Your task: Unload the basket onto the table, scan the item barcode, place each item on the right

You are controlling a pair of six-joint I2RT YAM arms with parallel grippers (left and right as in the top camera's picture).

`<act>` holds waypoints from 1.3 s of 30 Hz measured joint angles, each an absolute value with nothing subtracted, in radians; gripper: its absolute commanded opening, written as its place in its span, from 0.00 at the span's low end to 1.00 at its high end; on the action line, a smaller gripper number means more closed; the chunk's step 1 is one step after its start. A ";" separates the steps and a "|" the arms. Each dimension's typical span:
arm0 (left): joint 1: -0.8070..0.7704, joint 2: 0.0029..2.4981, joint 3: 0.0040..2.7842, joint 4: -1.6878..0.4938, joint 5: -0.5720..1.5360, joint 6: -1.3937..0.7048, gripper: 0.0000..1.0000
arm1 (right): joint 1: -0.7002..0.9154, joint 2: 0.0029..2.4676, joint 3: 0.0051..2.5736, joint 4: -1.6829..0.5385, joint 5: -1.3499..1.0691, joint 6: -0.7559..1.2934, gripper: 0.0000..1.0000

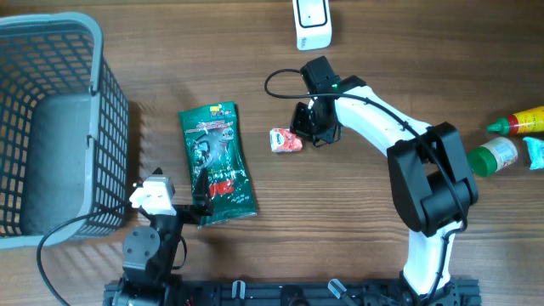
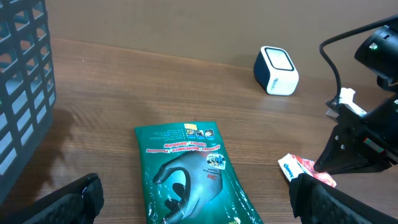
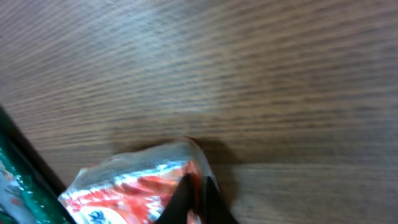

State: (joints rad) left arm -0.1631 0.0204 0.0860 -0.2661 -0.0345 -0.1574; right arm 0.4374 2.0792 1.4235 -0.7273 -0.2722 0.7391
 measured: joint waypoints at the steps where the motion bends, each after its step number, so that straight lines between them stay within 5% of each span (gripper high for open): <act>1: -0.163 0.020 0.086 -0.266 -0.035 -0.157 1.00 | 0.437 2.079 1.423 -0.738 -0.276 0.748 0.34; 5: -0.163 0.020 0.086 -0.266 -0.035 -0.157 1.00 | 0.437 2.041 1.414 -0.756 -0.281 0.770 0.71; 11: -0.163 0.020 0.086 -0.266 -0.035 -0.157 1.00 | 0.437 1.918 1.412 -0.723 -0.245 0.758 0.58; 21: -0.163 0.020 0.086 -0.266 -0.035 -0.157 1.00 | 0.435 2.002 1.323 -0.561 -0.325 0.457 0.60; 29: -0.163 0.020 0.086 -0.266 -0.035 -0.157 1.00 | 0.435 2.057 1.325 -0.537 -0.410 0.330 0.44; 34: -0.163 0.020 0.086 -0.266 -0.035 -0.157 1.00 | 0.435 2.072 1.325 -0.548 -0.447 0.286 0.05; 39: -0.163 0.020 0.086 -0.266 -0.035 -0.157 1.00 | 0.432 2.076 1.329 -0.582 -0.513 0.308 0.05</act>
